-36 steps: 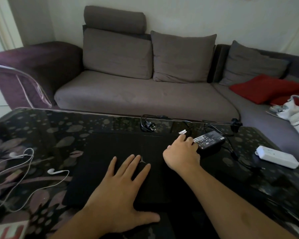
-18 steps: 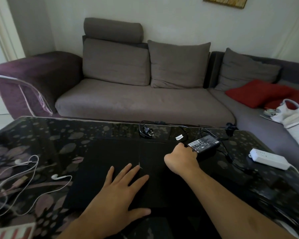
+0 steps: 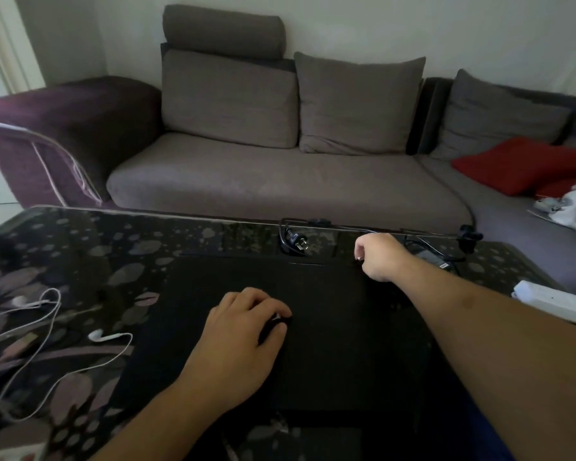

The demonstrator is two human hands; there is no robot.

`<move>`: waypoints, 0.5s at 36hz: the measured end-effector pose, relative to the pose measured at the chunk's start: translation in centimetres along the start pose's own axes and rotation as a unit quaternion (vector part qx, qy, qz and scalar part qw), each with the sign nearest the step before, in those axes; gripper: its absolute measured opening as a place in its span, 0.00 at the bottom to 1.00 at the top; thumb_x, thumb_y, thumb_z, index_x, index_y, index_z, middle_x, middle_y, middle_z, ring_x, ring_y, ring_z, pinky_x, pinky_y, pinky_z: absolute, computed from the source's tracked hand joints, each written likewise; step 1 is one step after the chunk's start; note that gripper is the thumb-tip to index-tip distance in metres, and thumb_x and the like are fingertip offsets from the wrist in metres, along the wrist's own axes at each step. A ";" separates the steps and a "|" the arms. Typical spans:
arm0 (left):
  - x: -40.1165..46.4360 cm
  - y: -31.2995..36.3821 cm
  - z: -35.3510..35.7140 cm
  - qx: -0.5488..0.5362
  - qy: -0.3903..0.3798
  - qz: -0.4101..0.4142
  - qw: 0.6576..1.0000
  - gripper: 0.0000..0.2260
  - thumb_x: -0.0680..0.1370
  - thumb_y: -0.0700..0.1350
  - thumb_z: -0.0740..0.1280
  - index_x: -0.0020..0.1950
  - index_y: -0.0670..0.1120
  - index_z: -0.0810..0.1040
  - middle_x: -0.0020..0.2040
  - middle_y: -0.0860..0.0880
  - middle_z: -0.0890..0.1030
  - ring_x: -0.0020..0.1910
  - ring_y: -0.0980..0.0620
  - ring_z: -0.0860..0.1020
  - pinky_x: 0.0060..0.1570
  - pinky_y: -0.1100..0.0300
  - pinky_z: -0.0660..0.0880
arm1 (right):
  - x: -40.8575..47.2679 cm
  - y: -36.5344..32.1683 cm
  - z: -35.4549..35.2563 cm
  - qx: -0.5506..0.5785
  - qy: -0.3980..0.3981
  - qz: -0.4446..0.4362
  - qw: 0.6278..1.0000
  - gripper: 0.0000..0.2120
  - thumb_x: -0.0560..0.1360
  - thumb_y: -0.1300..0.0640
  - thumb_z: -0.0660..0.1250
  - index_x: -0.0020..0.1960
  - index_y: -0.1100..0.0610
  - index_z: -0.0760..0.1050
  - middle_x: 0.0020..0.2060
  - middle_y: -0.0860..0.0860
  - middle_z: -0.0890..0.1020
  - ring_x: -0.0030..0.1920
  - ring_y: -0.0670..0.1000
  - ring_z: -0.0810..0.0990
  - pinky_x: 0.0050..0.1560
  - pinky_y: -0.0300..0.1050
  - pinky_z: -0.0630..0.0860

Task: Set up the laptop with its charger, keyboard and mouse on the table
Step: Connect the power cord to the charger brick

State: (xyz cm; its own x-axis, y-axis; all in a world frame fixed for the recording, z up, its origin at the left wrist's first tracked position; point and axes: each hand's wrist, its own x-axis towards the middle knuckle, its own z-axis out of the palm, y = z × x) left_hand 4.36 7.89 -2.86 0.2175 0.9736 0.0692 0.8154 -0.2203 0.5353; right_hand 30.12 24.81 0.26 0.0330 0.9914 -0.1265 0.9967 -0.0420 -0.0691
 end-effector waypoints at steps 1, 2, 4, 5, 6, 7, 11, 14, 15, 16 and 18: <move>0.2 0.0 0.1 -0.004 0.003 -0.002 1.000 0.12 0.84 0.57 0.62 0.68 0.67 0.74 0.64 0.68 0.67 0.67 0.66 0.62 0.71 0.62 0.60 | 0.3 0.1 0.2 0.000 0.019 -0.003 1.000 0.15 0.77 0.70 0.64 0.53 0.53 0.82 0.58 0.53 0.81 0.58 0.57 0.81 0.56 0.50 0.81; 0.3 0.0 0.2 -0.008 0.007 -0.004 1.000 0.12 0.84 0.57 0.62 0.67 0.67 0.75 0.64 0.68 0.68 0.67 0.66 0.62 0.71 0.62 0.60 | 0.5 0.3 0.4 0.000 0.041 -0.007 0.999 0.13 0.77 0.69 0.65 0.47 0.52 0.81 0.56 0.54 0.82 0.55 0.57 0.81 0.54 0.50 0.81; 0.5 0.1 0.3 -0.011 0.008 -0.007 1.000 0.12 0.84 0.57 0.62 0.67 0.66 0.75 0.64 0.68 0.68 0.67 0.66 0.63 0.72 0.61 0.60 | 1.0 0.9 0.9 0.030 0.096 -0.010 0.995 0.13 0.78 0.66 0.67 0.40 0.50 0.76 0.53 0.55 0.82 0.51 0.58 0.80 0.50 0.49 0.79; 0.6 0.1 0.3 -0.010 0.010 -0.007 1.000 0.11 0.84 0.57 0.62 0.67 0.66 0.75 0.64 0.68 0.68 0.67 0.66 0.63 0.72 0.61 0.60 | 1.0 1.1 0.8 0.052 0.123 -0.011 0.991 0.13 0.79 0.65 0.68 0.39 0.50 0.76 0.52 0.55 0.81 0.50 0.58 0.79 0.49 0.49 0.77; 0.6 0.2 0.3 -0.010 0.012 -0.007 1.000 0.11 0.84 0.57 0.62 0.67 0.66 0.75 0.64 0.68 0.69 0.67 0.65 0.63 0.72 0.60 0.60 | 0.9 1.1 0.6 0.074 0.149 -0.013 0.986 0.12 0.79 0.65 0.68 0.40 0.51 0.76 0.50 0.55 0.79 0.49 0.58 0.79 0.48 0.48 0.75; 0.5 0.2 0.3 -0.013 0.012 -0.007 1.000 0.11 0.84 0.57 0.62 0.67 0.66 0.76 0.64 0.67 0.69 0.67 0.65 0.64 0.72 0.60 0.60 | 0.7 1.1 0.2 0.094 0.173 -0.016 0.980 0.10 0.79 0.65 0.67 0.42 0.53 0.77 0.49 0.54 0.78 0.48 0.59 0.78 0.46 0.49 0.73; 0.5 0.4 -0.2 -0.048 0.003 -0.024 0.999 0.10 0.85 0.55 0.63 0.65 0.63 0.78 0.63 0.65 0.72 0.66 0.64 0.67 0.72 0.59 0.65 | -1.2 -0.6 -2.2 0.164 0.256 -0.037 0.952 0.07 0.83 0.61 0.66 0.47 0.53 0.77 0.49 0.52 0.76 0.46 0.56 0.76 0.41 0.47 0.69; 0.3 1.2 -1.0 -0.115 0.005 -0.063 0.991 0.08 0.85 0.53 0.63 0.61 0.61 0.79 0.59 0.63 0.77 0.59 0.63 0.74 0.56 0.67 0.71 | -4.0 -2.2 -3.4 0.224 0.282 -0.065 0.931 0.06 0.83 0.55 0.67 0.47 0.52 0.76 0.48 0.50 0.78 0.45 0.53 0.77 0.43 0.46 0.68; 0.4 1.5 -1.3 -0.153 0.008 -0.082 0.985 0.08 0.85 0.52 0.63 0.61 0.61 0.80 0.57 0.61 0.79 0.56 0.62 0.76 0.51 0.68 0.71 | -5.3 -2.7 -3.8 0.237 0.291 -0.076 0.924 0.06 0.83 0.53 0.68 0.47 0.52 0.76 0.46 0.49 0.77 0.44 0.52 0.77 0.43 0.46 0.69; 0.3 1.8 -1.6 -0.195 0.013 -0.099 0.976 0.08 0.86 0.52 0.63 0.60 0.60 0.81 0.55 0.60 0.81 0.54 0.62 0.79 0.50 0.67 0.72 | -6.9 -3.1 -4.0 0.241 0.299 -0.086 0.919 0.07 0.82 0.51 0.68 0.47 0.51 0.76 0.44 0.48 0.77 0.43 0.51 0.77 0.43 0.46 0.69; 0.2 2.6 -2.2 -0.301 0.025 -0.125 0.945 0.09 0.86 0.51 0.63 0.60 0.57 0.83 0.54 0.57 0.85 0.54 0.59 0.82 0.57 0.61 0.77 | -10.5 -4.0 -4.4 0.231 0.308 -0.107 0.917 0.07 0.82 0.49 0.69 0.47 0.50 0.77 0.43 0.45 0.76 0.41 0.46 0.75 0.40 0.43 0.68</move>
State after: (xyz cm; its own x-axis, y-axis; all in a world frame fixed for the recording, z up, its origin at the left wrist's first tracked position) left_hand 5.29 7.68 0.41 0.0201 0.9957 -0.0903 0.3817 0.0759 0.9212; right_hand 26.11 15.08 6.20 0.0169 0.8593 0.5112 0.8518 0.2553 -0.4574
